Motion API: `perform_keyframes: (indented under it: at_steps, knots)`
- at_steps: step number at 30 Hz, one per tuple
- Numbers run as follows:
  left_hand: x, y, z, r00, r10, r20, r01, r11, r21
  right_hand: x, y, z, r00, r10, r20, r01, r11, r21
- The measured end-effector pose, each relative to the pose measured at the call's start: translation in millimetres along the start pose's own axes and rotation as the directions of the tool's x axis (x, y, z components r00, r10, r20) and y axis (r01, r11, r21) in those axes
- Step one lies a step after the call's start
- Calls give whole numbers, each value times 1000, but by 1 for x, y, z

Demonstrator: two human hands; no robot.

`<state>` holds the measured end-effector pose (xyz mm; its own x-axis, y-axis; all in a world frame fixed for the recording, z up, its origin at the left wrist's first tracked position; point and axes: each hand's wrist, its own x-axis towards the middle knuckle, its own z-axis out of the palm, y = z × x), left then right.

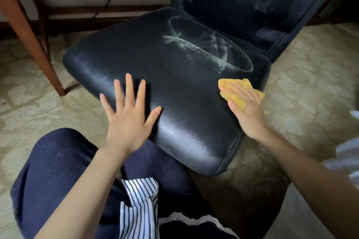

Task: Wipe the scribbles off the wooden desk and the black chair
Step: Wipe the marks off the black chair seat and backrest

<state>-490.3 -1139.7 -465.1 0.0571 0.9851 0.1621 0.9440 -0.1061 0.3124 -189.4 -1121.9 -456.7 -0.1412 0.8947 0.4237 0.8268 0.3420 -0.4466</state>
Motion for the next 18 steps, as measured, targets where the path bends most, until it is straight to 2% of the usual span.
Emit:
perform_keyframes:
  at_steps: [6,11,15,18]
  knots:
    - [-25,-16,-1,996,-42,80,50,993,-104,-14,-32,7,968,-174,179,197,974,-116]
    - [-50,-36,3,979,-73,191,115,969,-219,-3,-63,15,848,-374,374,424,904,-57]
    - [-62,-48,1,973,-94,209,148,955,-257,26,-89,32,782,-404,474,425,903,70]
    - [-67,-55,-5,976,-99,196,152,948,-278,56,-112,55,739,-409,535,441,894,74]
